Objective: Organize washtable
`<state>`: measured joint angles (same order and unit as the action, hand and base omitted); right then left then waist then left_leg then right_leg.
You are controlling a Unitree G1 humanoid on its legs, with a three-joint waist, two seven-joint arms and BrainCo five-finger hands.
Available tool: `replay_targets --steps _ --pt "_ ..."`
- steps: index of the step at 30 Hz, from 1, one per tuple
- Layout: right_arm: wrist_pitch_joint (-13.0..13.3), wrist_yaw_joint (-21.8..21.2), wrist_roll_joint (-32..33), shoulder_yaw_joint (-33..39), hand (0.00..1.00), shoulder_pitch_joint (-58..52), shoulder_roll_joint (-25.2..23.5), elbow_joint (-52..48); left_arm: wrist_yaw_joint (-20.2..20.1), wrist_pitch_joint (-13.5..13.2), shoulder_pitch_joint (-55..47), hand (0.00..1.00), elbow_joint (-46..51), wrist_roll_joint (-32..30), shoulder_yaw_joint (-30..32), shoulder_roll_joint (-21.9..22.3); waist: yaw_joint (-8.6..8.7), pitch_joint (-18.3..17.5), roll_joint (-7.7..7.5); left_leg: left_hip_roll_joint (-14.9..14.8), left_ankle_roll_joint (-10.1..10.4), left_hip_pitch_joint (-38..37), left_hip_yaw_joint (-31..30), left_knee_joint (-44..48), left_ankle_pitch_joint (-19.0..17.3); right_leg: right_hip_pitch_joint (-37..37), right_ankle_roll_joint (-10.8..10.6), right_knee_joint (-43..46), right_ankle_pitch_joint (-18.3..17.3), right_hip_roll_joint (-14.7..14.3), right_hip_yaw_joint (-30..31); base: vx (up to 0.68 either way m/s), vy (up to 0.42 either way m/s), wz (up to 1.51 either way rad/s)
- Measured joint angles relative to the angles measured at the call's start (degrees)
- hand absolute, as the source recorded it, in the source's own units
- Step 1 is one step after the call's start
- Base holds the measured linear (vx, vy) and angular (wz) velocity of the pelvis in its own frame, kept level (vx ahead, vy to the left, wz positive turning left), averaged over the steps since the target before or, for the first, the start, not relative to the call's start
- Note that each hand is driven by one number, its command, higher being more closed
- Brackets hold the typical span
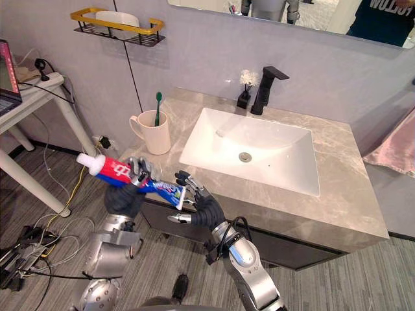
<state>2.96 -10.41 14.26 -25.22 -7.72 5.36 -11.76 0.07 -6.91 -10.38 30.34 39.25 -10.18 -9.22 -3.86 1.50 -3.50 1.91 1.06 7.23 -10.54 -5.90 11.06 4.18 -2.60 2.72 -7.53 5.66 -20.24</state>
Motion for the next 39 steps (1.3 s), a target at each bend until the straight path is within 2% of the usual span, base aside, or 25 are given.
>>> replay_targets --steps 5,6,9,11,15,25,30,39 --pt "-1.2 -1.2 2.2 0.1 0.0 -2.3 0.2 2.3 2.4 -1.2 14.0 1.0 -1.6 -9.0 7.2 -8.6 0.04 -0.5 0.1 -0.2 0.1 0.0 0.5 0.3 -0.2 0.0 0.4 -0.4 0.3 -0.1 0.3 0.02 -0.011 -0.04" --pt "-1.3 -1.7 2.3 0.2 0.0 -3.1 0.2 2.5 3.2 -1.9 19.8 1.0 -4.6 -10.8 8.6 -12.3 -0.01 -0.9 0.14 -0.3 0.2 0.0 0.8 0.3 -0.2 0.0 0.4 -0.8 0.7 -0.2 0.5 0.02 -0.013 -0.11" --pt "-1.4 -2.6 3.3 0.7 0.0 -4.1 0.3 2.5 5.2 -2.9 29.5 1.0 -11.5 -15.3 8.6 -17.6 0.13 -1.5 0.14 -0.7 0.4 0.0 1.3 0.3 -0.5 -0.3 0.6 -1.2 1.1 -0.5 1.6 0.0 -0.014 -0.19" --pt "-1.3 -2.8 3.4 1.1 0.0 -4.5 0.5 2.5 5.6 -3.1 35.0 1.0 -16.3 -17.1 8.4 -19.5 1.36 -1.5 0.13 -0.9 0.4 0.0 1.5 0.3 -0.5 -0.3 0.7 -1.4 1.2 -0.7 1.7 -0.01 -0.013 -0.09" --pt "-1.3 -3.4 3.4 2.0 0.0 -7.5 1.0 2.5 7.7 -3.1 42.2 1.0 -24.3 -22.4 7.9 -22.7 1.89 -1.7 0.08 -1.2 0.5 0.0 2.2 0.3 -0.6 -0.7 0.9 -1.6 1.3 -0.9 2.8 0.0 -0.012 -0.11" --pt "-0.6 -3.3 3.4 2.4 0.0 -10.7 1.9 2.5 11.3 -3.0 50.7 1.0 -32.9 -28.9 7.8 -25.4 2.0 -1.9 -1.05 -1.9 0.3 1.4 3.8 0.4 -0.4 -2.5 0.4 -2.5 2.8 -1.6 4.5 0.02 -0.015 -0.11" --pt "0.5 -3.3 3.4 2.4 0.0 -11.9 1.9 2.4 12.1 -2.9 50.6 1.0 -33.2 -30.5 8.2 -25.4 1.96 -1.1 -2.45 -2.1 0.7 1.5 4.1 0.3 -0.7 -2.8 0.4 -2.5 2.7 -1.8 4.9 -0.01 -0.004 -0.05" --pt "0.7 -2.9 3.7 2.4 0.0 -12.0 1.9 1.2 13.8 -2.7 45.7 1.0 -33.2 -30.9 11.1 -25.2 1.38 0.9 -4.83 -2.6 0.6 2.1 4.4 0.3 -0.7 -3.6 0.7 -2.2 2.9 -1.9 5.2 0.0 0.0 -0.01"
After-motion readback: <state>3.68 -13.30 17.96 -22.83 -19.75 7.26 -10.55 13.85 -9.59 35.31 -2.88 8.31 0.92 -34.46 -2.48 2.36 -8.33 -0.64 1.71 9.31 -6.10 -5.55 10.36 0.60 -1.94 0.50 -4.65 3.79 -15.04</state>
